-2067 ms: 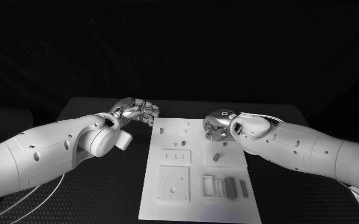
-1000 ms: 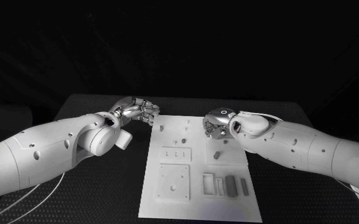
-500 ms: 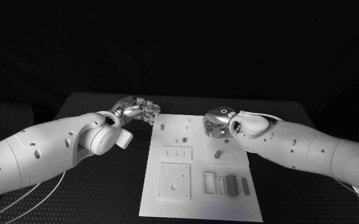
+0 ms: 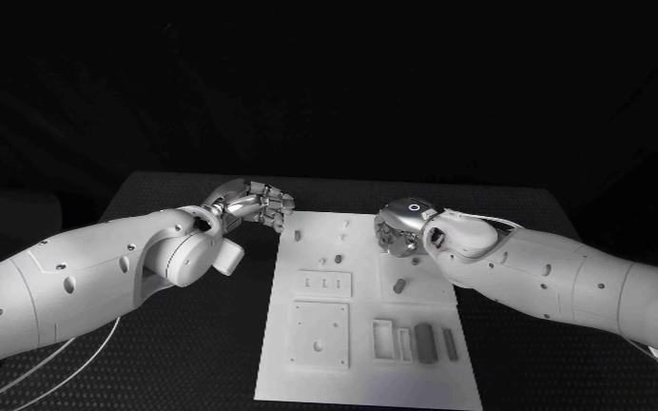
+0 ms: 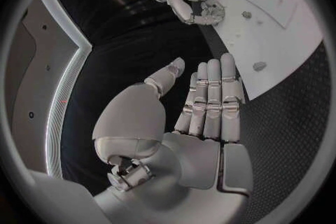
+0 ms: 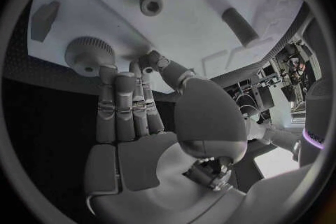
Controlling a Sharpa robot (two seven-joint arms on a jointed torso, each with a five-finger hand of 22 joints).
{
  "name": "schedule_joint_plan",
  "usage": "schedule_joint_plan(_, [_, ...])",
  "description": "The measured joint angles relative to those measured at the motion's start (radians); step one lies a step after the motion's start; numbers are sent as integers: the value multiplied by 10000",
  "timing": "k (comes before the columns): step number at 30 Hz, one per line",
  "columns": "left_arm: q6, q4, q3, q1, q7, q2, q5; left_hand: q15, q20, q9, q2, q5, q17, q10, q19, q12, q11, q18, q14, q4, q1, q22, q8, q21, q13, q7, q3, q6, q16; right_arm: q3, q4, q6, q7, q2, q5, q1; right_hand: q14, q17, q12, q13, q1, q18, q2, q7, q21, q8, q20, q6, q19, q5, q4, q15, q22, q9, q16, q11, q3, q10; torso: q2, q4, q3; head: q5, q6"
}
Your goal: Assemble the parts on the task board
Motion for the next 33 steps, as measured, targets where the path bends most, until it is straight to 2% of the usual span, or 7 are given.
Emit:
schedule_joint_plan(9, [-1, -33, 1, 2, -14, -3, 0, 0, 1, -1, 0, 0, 11, 0, 1, -35, 0, 1, 0, 0, 0, 0, 0, 0, 10, 0, 0, 0, 0, 74, 148, -546, -450, 176, -171, 180, 3, -15, 32, 3, -29, -48, -30, -13, 323, -8, -70, 16, -2, -1, -4, -2, 0, 0, 162, 19, 9, 25, 14, 0, 0, 36, 96])
schedule_joint_plan(15, [-2, -34, 1, 3, -21, 16, 0, 0, 2, 3, 0, 0, 19, 0, 1, -35, 0, -1, 0, 0, 0, 10, 0, 0, 20, 0, 0, 0, 0, 84, 81, -750, -927, 655, -502, 279, 42, -18, 56, 15, -123, -52, -124, -80, 402, -13, -85, 82, -14, -2, -4, -38, -3, 0, 222, -15, 12, 60, 22, -3, 3, 37, 169])
schedule_joint_plan(26, [0, -52, 1, 7, -27, 41, 1, 0, 3, 17, -41, 0, 48, 1, 1, -34, -1, 0, 0, 27, -41, 18, -40, 0, 40, 0, 28, 0, -37, 39, -123, -848, -1774, 1369, -1629, 295, 54, -18, 58, 307, -194, -52, -198, -83, 537, 24, -84, 158, -14, -11, -28, -50, -6, 0, 278, -53, 43, 98, 35, 4, 2, 35, 309])
schedule_joint_plan(33, [4, -78, 1, 8, -30, 97, 1, 0, 3, 17, -41, 0, 47, 1, 1, -34, -1, 0, 0, 27, -41, 28, -39, 0, 40, 0, 27, 0, -37, 34, -299, -823, -2070, 1631, -2006, 294, 54, -27, 58, 317, -194, -52, -198, -99, 555, 26, -83, 173, -13, -40, -27, -51, -6, 0, 316, -52, 43, 98, 40, 23, 0, 29, 344])
